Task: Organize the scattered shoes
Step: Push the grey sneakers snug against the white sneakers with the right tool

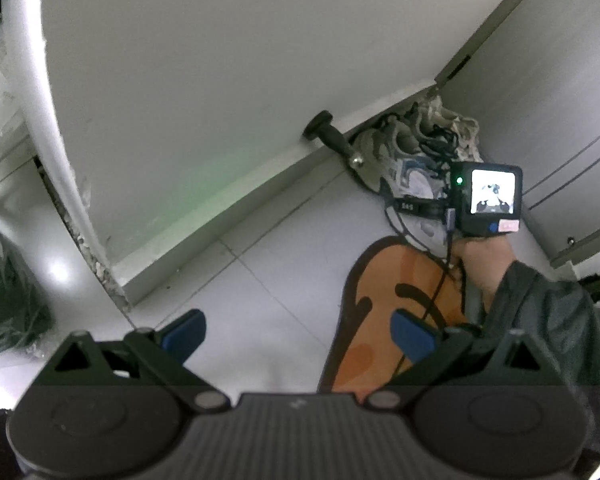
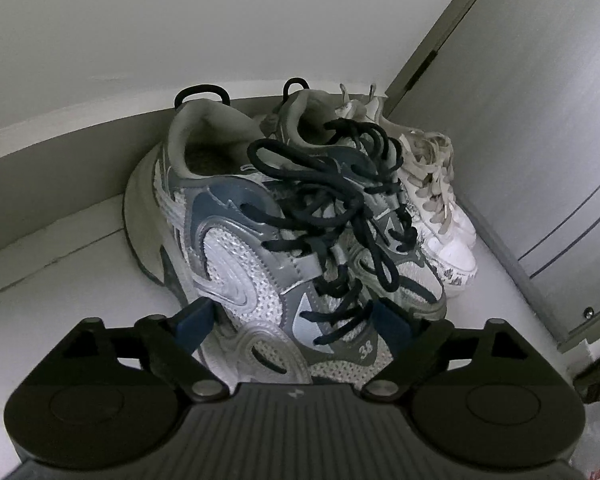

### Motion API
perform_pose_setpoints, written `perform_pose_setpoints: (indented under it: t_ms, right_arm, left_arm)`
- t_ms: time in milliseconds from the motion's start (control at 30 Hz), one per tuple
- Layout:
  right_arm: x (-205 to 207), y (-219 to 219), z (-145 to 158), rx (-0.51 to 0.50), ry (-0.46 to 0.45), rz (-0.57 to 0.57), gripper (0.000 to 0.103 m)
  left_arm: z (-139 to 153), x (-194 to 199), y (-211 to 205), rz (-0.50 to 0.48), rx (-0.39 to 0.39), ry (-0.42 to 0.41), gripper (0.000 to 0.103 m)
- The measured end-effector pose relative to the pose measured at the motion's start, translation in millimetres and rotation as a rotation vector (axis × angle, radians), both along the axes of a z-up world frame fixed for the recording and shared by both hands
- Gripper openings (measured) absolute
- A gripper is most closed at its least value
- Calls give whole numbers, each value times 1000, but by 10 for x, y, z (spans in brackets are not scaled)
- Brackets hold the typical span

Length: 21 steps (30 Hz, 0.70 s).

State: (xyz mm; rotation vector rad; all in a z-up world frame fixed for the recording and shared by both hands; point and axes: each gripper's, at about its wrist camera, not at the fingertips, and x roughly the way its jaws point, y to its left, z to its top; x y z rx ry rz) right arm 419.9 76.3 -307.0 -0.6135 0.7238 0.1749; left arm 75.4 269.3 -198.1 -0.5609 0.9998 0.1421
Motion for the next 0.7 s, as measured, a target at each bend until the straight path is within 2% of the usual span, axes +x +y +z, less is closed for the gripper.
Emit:
perform_pose_setpoints:
  t_ms: [100, 167, 200, 333, 467, 600, 700]
  right_arm:
    - [40, 57, -38, -28, -18, -30, 88]
    - [140, 97, -66, -52, -33, -13, 75]
    - [171, 107, -79, -64, -35, -3, 74]
    - [338, 129, -65, -71, -20, -7, 74]
    - [216, 99, -73, -70, -8, 40, 73]
    - [122, 131, -58, -67, 8, 15, 74]
    - [85, 176, -20, -55, 53, -32, 74]
  left_arm:
    - [-36, 7, 4, 7, -1, 6, 100]
    - [-43, 7, 12, 10, -2, 8, 100]
    - [-48, 17, 13, 12, -4, 9, 100]
    - [-75, 89, 3, 17, -4, 29, 100]
    - [-65, 134, -29, 22, -2, 33, 100]
    - [-38, 121, -96, 10, 9, 34, 100]
    - [-8, 78, -112, 11, 11, 26, 100]
